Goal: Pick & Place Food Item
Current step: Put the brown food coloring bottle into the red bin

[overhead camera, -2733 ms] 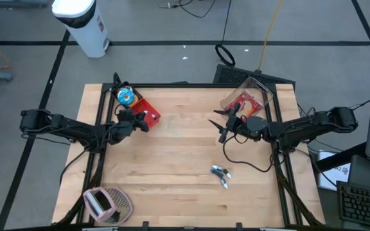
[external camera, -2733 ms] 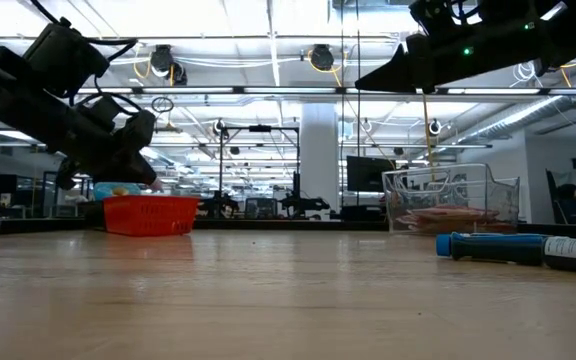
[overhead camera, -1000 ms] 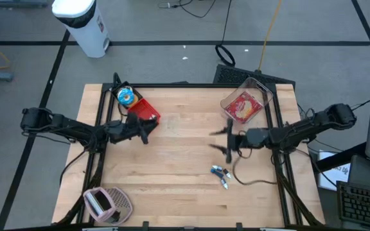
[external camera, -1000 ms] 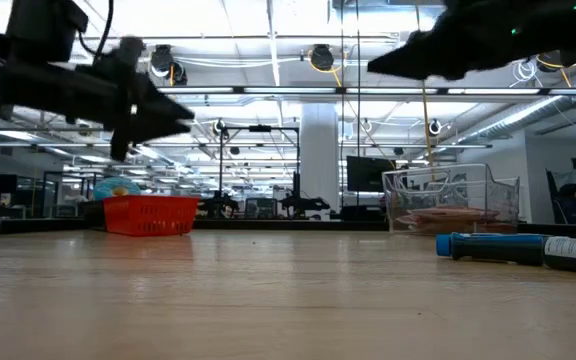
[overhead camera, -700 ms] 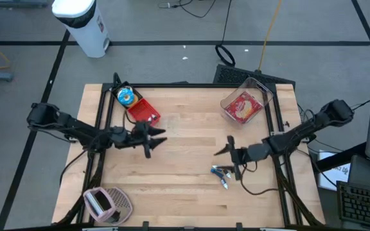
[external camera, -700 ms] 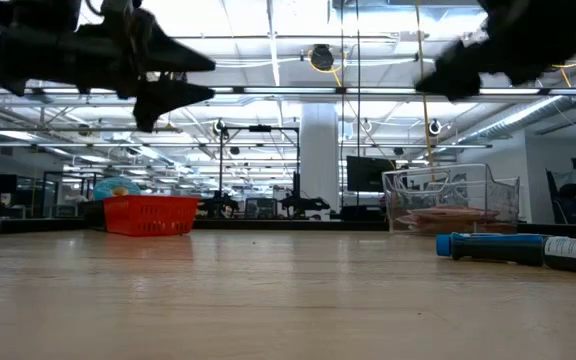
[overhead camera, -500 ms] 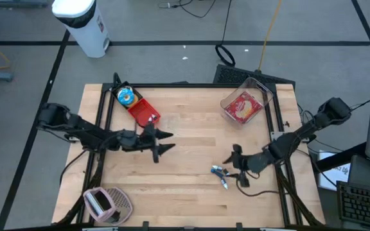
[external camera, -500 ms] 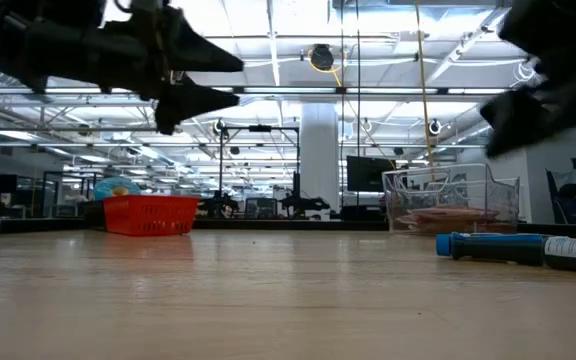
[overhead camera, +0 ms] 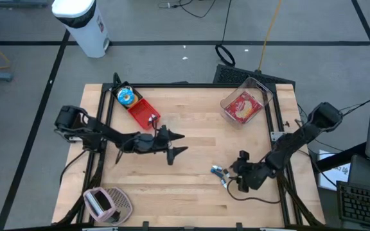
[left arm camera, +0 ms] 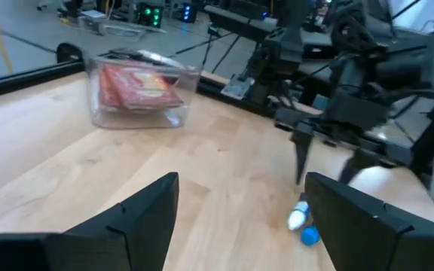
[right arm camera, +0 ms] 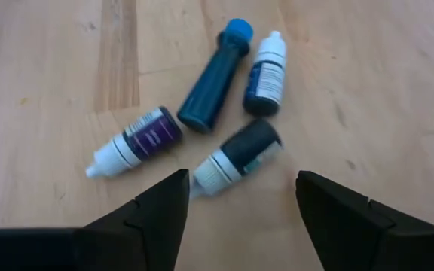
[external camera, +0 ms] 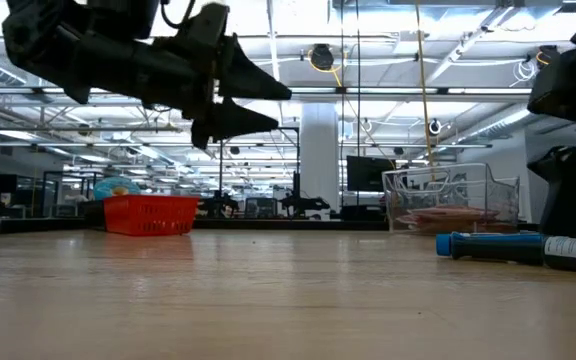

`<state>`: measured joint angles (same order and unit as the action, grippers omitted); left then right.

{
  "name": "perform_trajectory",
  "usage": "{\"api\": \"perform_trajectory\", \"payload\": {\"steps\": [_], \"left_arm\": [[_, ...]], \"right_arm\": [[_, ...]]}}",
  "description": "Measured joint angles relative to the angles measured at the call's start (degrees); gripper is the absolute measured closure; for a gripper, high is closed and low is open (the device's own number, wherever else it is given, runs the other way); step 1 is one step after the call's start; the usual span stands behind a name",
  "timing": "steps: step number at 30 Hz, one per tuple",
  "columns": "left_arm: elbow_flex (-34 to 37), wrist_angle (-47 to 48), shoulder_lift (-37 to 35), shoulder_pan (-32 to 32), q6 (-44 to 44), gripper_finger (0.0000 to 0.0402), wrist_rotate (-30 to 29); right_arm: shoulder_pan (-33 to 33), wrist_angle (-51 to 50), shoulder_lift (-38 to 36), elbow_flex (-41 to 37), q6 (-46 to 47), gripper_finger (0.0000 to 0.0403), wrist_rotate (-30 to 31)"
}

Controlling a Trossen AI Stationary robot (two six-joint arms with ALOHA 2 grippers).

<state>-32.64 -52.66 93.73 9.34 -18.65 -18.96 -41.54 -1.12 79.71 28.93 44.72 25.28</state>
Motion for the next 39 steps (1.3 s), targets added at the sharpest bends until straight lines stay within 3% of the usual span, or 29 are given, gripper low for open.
{"api": "perform_trajectory", "payload": {"steps": [7, 17, 39], "left_arm": [[0.0, 0.6, 0.0, -2.1, -1.8, 0.0126, 0.1], [0.0, 1.2, 0.0, -2.1, -3.7, 0.0128, 1.1], [0.1, 3.1, 0.0, -2.1, -4.8, 0.0128, 1.1]], "right_arm": [[0.6, 3.8, 3.8, 0.0, 0.3, 0.0177, -1.1], [2.9, 4.6, 3.9, 0.0, -6.3, 0.0202, -1.3], [4.8, 1.3, 3.5, 0.1, -11.3, 0.0322, -4.4]]}}
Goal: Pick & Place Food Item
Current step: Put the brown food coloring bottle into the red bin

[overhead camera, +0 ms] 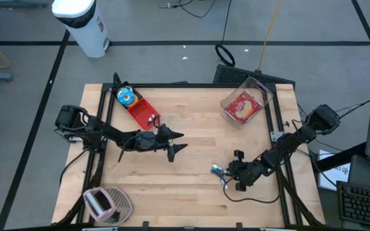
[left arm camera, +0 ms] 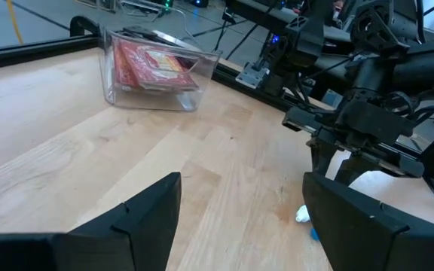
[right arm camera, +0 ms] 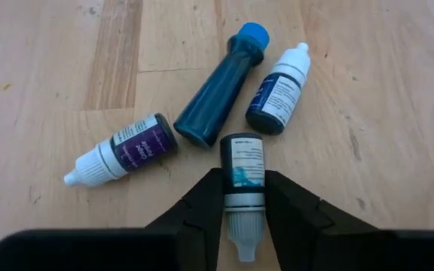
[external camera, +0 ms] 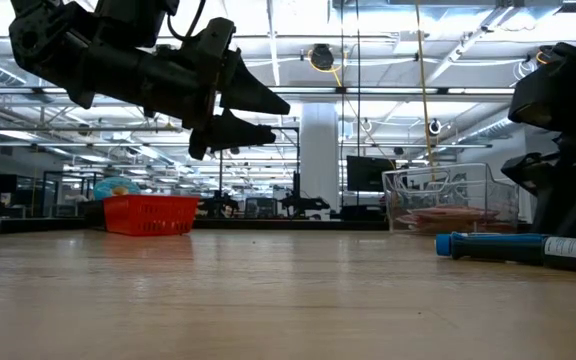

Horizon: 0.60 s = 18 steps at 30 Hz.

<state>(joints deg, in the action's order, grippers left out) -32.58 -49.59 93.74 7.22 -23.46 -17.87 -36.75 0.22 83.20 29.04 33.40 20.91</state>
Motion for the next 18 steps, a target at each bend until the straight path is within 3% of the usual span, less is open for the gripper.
{"api": "perform_trajectory", "payload": {"steps": [6, 10, 14, 18], "left_arm": [[0.0, -0.2, 0.0, 0.0, -1.9, 0.0128, 0.0], [0.0, -1.6, 0.0, -0.1, -7.8, 0.0128, -0.2], [-2.1, -1.5, 0.6, -0.3, -16.7, 0.0128, -0.4], [-6.9, -1.1, 3.2, 0.1, -17.6, 0.0128, 1.1]], "right_arm": [[0.1, -1.2, -2.7, -0.2, -5.4, 0.0342, -0.5], [1.3, -0.8, -5.5, -0.3, -11.6, 0.0329, 5.0], [4.2, 2.6, -6.4, -0.3, -22.3, 0.0327, 10.9], [8.4, 11.6, -5.8, -0.2, -35.5, 0.0336, 12.1]]}}
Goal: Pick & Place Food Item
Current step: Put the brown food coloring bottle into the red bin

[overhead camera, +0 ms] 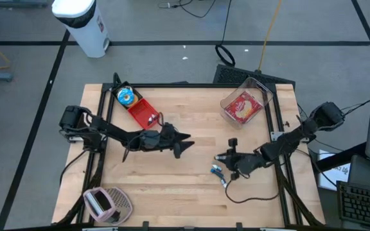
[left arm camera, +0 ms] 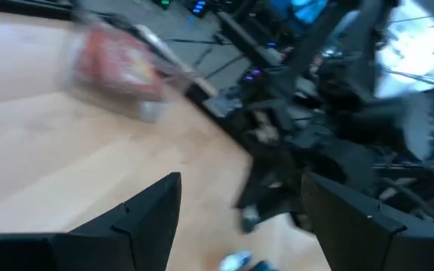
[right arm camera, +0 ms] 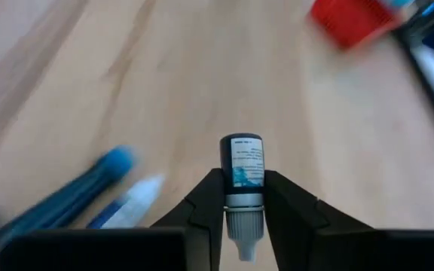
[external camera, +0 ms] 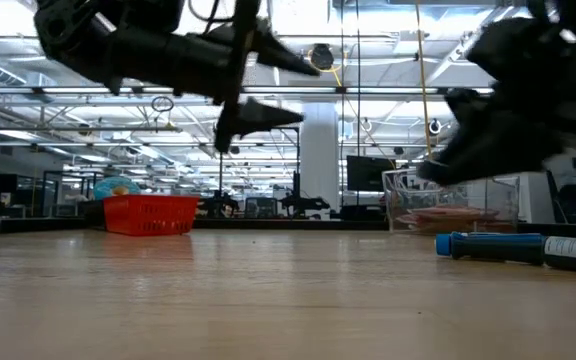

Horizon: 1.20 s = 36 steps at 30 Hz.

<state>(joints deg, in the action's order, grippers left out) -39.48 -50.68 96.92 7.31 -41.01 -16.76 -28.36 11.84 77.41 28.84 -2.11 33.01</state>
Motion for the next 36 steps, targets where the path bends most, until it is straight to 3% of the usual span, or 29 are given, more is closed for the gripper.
{"api": "perform_trajectory", "payload": {"steps": [11, 28, 36], "left_arm": [[-11.0, 5.0, 6.7, -0.1, 1.5, 0.0128, 1.3], [-13.4, 9.6, 7.0, -0.7, -2.8, 0.0128, 1.6], [-18.6, 18.9, 7.0, -0.9, -1.3, 0.0128, 1.1]], "right_arm": [[7.3, 23.9, 0.5, 0.3, -22.7, 0.0336, 3.0], [9.3, 23.4, 0.5, 4.3, -30.4, 0.0333, 2.8], [9.7, 23.3, 0.5, 4.3, -30.5, 0.0334, 2.7]]}}
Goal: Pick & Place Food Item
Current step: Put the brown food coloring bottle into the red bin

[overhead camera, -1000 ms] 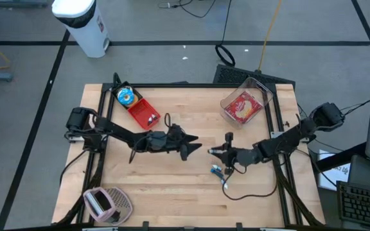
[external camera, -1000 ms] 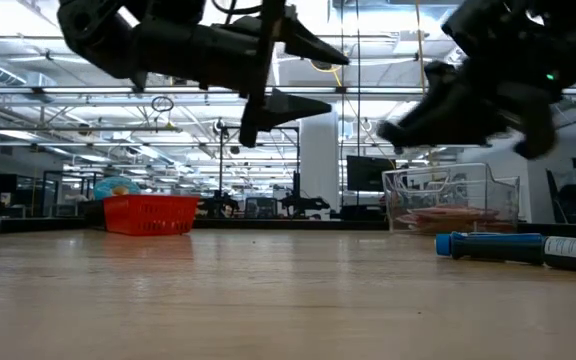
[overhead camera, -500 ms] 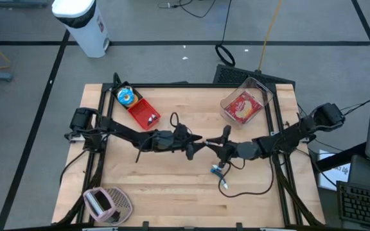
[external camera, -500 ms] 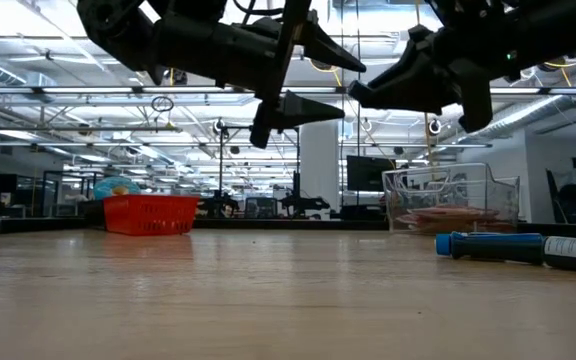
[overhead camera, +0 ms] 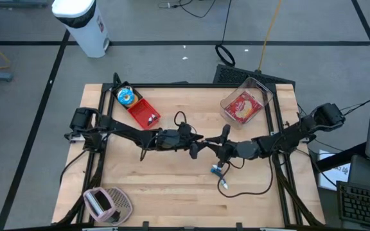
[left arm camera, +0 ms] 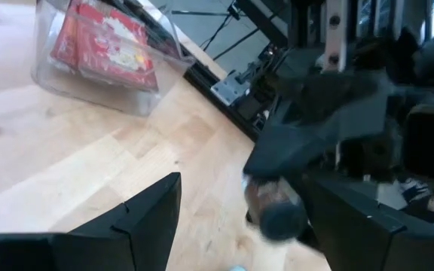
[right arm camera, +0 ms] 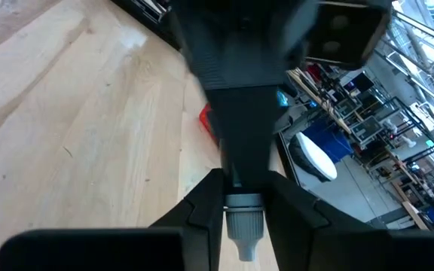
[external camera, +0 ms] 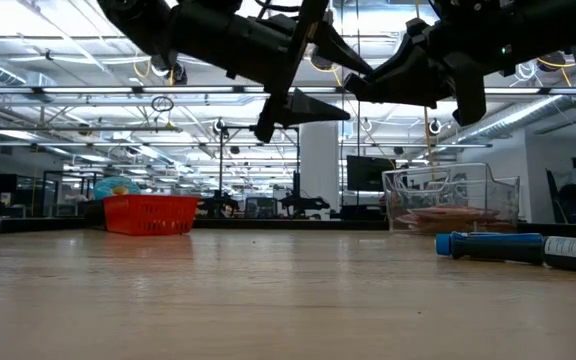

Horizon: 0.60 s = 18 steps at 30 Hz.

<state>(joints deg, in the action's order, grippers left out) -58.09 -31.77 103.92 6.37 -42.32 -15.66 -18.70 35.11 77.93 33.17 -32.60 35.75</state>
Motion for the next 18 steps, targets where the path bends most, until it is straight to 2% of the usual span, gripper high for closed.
{"api": "perform_trajectory", "payload": {"steps": [9, 18], "left_arm": [[-0.7, 0.3, 0.0, -1.3, -0.1, 0.0128, 2.6], [-2.2, -1.6, 3.6, -1.4, -1.3, 0.0129, 3.7]], "right_arm": [[0.0, 0.0, 0.0, 0.0, 0.0, 0.0332, 0.0], [0.3, -1.0, 0.0, 0.0, 0.2, 0.033, 0.0]]}}
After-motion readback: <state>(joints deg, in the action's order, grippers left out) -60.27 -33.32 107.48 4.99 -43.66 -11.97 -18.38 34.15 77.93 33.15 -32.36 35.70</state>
